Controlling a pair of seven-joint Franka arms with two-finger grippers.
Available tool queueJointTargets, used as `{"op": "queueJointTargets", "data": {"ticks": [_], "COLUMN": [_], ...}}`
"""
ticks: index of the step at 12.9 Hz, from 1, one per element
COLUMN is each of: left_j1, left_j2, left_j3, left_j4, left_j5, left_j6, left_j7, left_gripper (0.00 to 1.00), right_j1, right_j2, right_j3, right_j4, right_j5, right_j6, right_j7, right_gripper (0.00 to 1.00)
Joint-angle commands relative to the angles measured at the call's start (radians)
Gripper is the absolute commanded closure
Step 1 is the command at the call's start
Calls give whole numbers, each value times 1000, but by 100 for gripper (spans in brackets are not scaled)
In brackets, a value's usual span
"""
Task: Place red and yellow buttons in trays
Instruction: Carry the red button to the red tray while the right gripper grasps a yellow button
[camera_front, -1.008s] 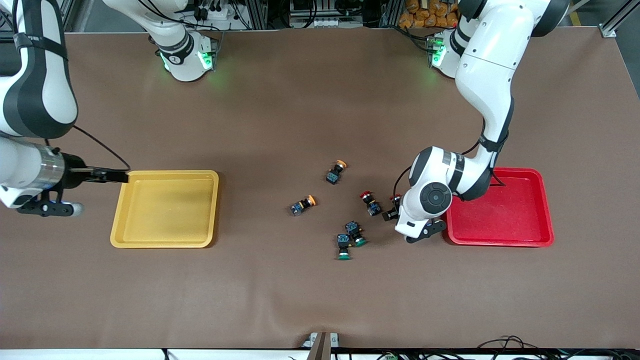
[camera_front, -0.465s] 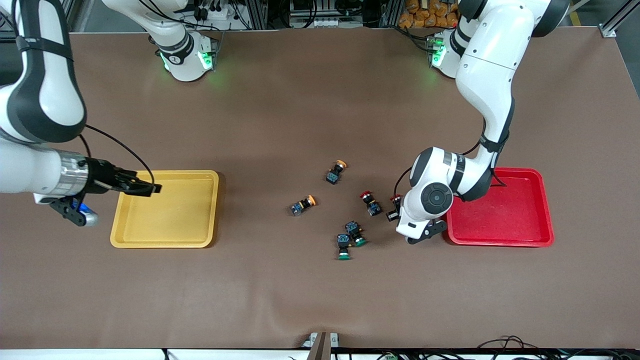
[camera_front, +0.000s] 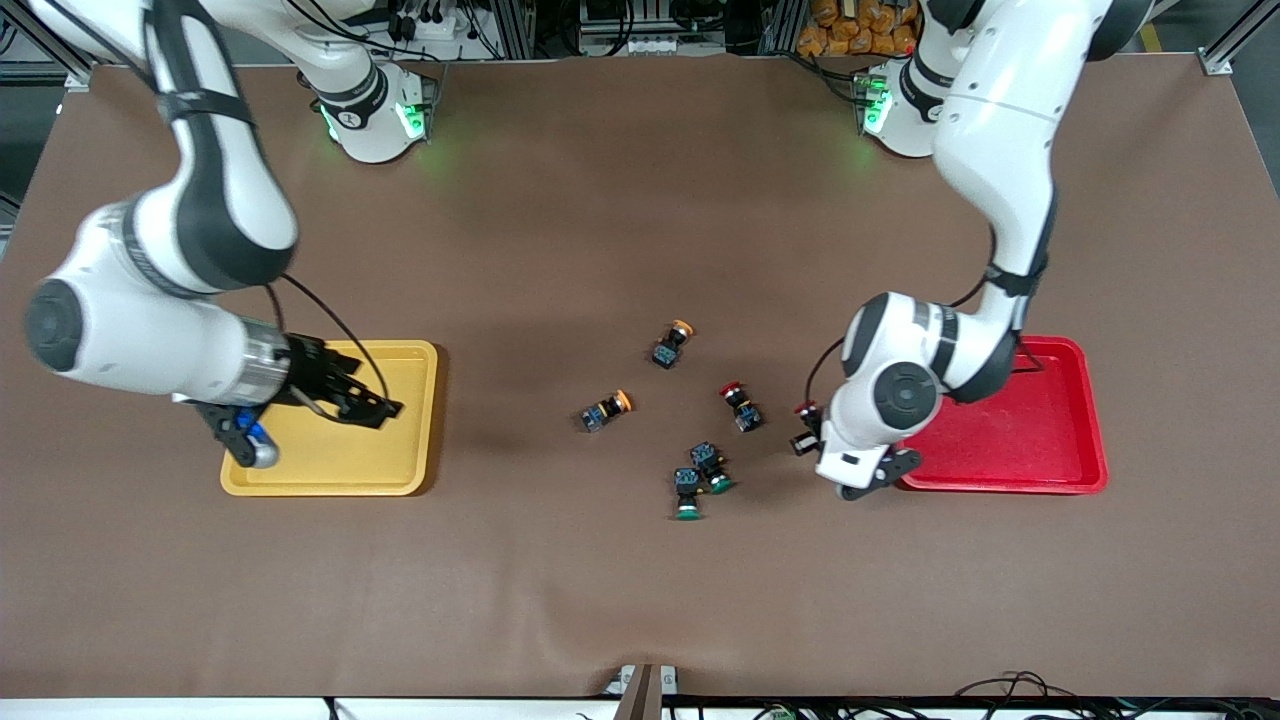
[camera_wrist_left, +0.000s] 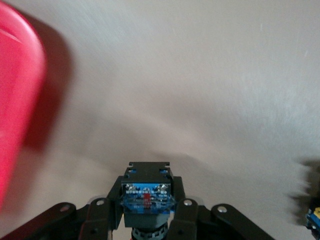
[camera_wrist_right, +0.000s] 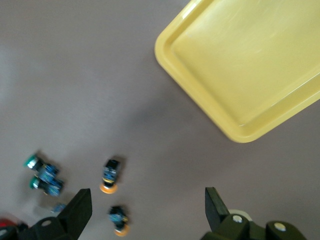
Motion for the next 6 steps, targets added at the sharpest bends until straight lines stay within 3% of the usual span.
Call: {"op": "queueJointTargets", "data": {"ticks": [1, 6], "left_j1": [71, 212], "left_j2": [-75, -83], "left_j3": [-3, -5], "left_j4": [-26, -50], "left_j5": [24, 112], "left_j6": [-81, -111], "left_j7": [112, 328], "left_gripper": [97, 97], "right_j1": [74, 187], "right_j2": [40, 138], "right_j3": [-10, -8], "right_j4": [4, 11], "right_j5": [18, 11], "right_j6": [114, 249], "right_j7": [178, 312], "right_gripper": [0, 0]}}
